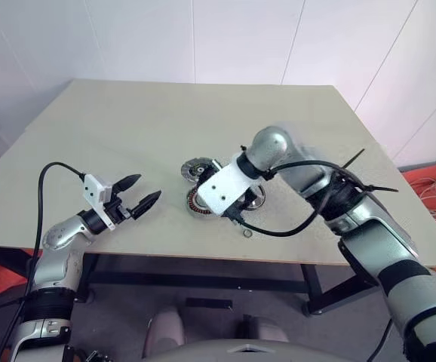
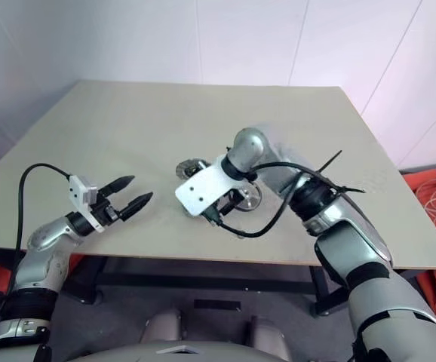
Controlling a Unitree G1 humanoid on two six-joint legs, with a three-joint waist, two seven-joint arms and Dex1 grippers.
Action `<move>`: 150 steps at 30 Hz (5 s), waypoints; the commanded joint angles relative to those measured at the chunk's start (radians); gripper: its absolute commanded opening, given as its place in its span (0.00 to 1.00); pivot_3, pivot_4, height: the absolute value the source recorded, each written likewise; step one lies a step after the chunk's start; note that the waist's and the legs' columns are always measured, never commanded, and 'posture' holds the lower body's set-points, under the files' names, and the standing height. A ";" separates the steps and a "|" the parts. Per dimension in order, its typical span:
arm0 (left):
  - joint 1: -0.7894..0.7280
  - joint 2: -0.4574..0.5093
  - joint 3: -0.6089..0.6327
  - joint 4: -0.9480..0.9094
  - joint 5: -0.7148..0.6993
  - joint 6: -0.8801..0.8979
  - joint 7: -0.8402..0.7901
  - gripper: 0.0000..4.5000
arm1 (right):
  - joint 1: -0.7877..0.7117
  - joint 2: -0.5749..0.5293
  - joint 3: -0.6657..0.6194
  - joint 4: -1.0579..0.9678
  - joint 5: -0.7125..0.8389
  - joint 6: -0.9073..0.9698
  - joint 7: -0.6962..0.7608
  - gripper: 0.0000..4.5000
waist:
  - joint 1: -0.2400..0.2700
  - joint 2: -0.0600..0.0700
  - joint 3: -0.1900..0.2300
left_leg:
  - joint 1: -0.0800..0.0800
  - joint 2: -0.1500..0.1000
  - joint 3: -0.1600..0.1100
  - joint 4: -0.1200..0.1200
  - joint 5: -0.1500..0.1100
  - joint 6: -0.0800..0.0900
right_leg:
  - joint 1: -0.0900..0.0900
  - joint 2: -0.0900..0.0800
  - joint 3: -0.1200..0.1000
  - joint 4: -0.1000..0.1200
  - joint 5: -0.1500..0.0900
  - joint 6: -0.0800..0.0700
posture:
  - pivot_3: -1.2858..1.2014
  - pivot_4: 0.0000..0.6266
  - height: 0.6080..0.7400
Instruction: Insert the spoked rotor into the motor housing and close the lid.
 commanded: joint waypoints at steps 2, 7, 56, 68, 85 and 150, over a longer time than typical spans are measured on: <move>-0.020 0.003 0.003 -0.039 -0.024 -0.006 -0.036 1.00 | 0.094 -0.068 -0.173 -0.188 0.226 0.331 0.031 1.00 | 0.005 -0.001 -0.001 | 0.001 0.000 0.000 0.000 0.000 0.000 | 0.002 0.000 0.000 0.000 0.000 0.000 | 0.52 0.00 1.00; -0.011 0.005 0.014 -0.046 -0.055 0.003 -0.076 1.00 | 0.279 -0.123 -0.357 -0.267 0.404 0.627 -0.088 1.00 | 0.013 -0.001 -0.001 | 0.003 0.000 0.000 0.001 0.000 0.000 | 0.003 0.000 0.000 0.000 0.000 0.000 | 0.52 0.00 1.00; 0.009 0.037 0.018 0.036 -0.026 -0.048 -0.143 1.00 | 0.777 -0.146 -0.354 -0.146 0.369 0.377 -0.420 0.56 | 0.028 -0.001 -0.001 | 0.005 -0.001 0.001 0.000 0.000 0.000 | 0.003 -0.001 0.001 -0.001 -0.002 0.003 | 0.52 0.00 1.00; -0.005 0.035 0.012 0.035 -0.022 -0.048 -0.137 1.00 | 0.744 -0.153 -0.362 -0.222 0.408 0.423 -0.401 0.14 | 0.028 -0.001 -0.001 | 0.005 -0.001 0.001 0.000 0.000 0.000 | 0.003 -0.001 0.002 -0.001 -0.002 0.003 | 0.52 0.00 1.00; 0.000 0.036 0.010 0.009 -0.023 -0.033 -0.115 1.00 | 0.420 -0.046 -0.308 -0.355 0.474 0.839 -0.532 0.14 | 0.027 0.000 -0.001 | 0.002 -0.001 0.001 -0.001 0.000 0.000 | 0.000 -0.001 0.002 -0.001 0.000 0.001 | 0.52 0.00 1.00; -0.010 0.026 0.006 -0.003 -0.020 -0.021 -0.102 1.00 | 0.286 0.162 -0.197 0.014 0.352 0.836 -0.700 0.14 | 0.025 0.000 -0.001 | 0.002 -0.001 0.001 -0.001 0.000 -0.001 | 0.000 -0.001 0.002 0.000 0.000 0.001 | 0.52 0.00 1.00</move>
